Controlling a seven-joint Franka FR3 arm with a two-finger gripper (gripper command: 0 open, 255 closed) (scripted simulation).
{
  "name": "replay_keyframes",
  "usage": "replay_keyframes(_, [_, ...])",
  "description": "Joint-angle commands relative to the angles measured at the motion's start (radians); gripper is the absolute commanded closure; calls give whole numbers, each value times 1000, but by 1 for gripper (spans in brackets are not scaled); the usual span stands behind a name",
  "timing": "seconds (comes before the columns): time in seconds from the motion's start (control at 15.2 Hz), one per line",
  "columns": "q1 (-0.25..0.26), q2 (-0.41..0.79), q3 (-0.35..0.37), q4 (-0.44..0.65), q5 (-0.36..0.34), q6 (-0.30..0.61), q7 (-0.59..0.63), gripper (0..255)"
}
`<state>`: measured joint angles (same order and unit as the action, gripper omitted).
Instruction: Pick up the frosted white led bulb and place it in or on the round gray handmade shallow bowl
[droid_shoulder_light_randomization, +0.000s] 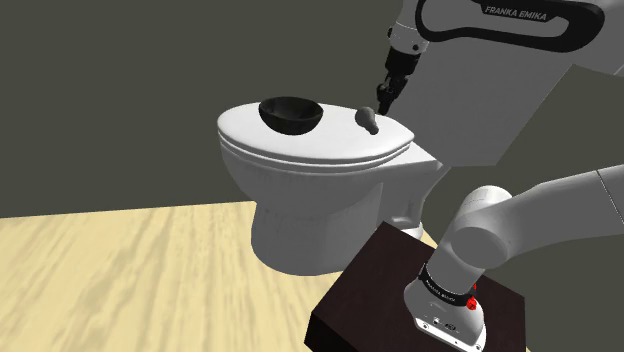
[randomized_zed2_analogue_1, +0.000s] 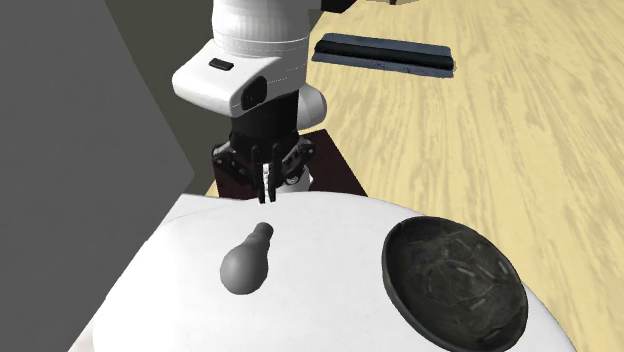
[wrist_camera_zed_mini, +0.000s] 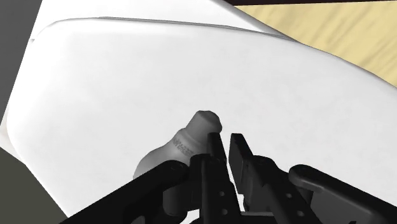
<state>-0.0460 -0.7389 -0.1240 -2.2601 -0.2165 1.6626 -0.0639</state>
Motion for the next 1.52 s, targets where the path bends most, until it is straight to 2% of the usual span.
replay_keyframes(0.0, [0,0,0,0,0,0,0,255])
replay_keyframes(0.33, [0,0,0,0,0,0,0,255])
replay_keyframes(0.4, [0,0,0,0,0,0,0,0])
replay_keyframes(0.79, [-31,98,-55,-40,-64,265,21,0])
replay_keyframes(1.32, [-38,130,-80,-116,-81,379,26,0])
replay_keyframes(1.45, [-38,130,-80,-116,-81,379,26,0])
